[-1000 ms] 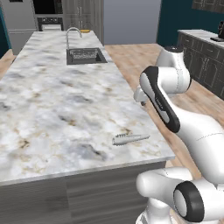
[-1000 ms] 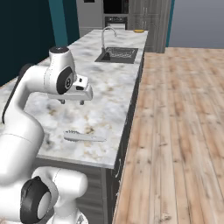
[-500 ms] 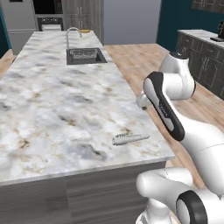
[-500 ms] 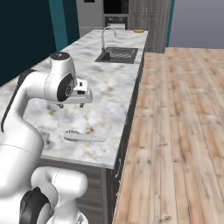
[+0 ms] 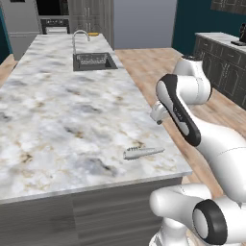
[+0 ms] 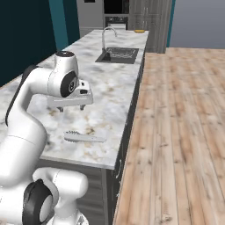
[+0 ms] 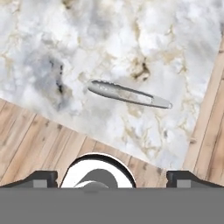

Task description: Pick up the tongs from the counter and place them near the plate next to the oven.

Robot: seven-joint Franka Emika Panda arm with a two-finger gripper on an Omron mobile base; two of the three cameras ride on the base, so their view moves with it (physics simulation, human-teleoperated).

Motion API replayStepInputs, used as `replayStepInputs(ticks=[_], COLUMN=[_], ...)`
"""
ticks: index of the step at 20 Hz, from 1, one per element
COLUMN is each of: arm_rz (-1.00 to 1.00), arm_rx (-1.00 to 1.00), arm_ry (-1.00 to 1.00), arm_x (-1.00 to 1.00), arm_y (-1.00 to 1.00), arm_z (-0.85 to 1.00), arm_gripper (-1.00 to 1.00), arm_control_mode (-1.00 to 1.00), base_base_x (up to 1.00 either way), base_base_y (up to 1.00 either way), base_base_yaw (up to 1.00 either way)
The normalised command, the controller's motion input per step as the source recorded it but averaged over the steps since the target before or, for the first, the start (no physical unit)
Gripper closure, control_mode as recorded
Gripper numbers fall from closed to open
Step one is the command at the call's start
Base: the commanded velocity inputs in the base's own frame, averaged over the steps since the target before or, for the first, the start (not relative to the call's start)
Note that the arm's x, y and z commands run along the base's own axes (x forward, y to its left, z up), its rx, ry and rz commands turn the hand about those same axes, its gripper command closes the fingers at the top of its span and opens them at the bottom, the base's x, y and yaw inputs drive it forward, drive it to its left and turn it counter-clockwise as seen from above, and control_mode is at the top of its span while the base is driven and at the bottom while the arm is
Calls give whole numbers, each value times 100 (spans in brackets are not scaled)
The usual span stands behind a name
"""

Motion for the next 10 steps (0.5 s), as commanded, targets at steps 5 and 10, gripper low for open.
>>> replayStepInputs(ticks=[5,10], arm_rz=[15,23], arm_rx=[-10,-2], arm_ry=[7,-6], arm_x=[0,0], arm_y=[0,0], arm_z=[-11,-27], arm_gripper=[-100,-100], arm_control_mode=[-100,-100], base_base_x=[0,0], base_base_y=[0,0], base_base_yaw=[0,0])
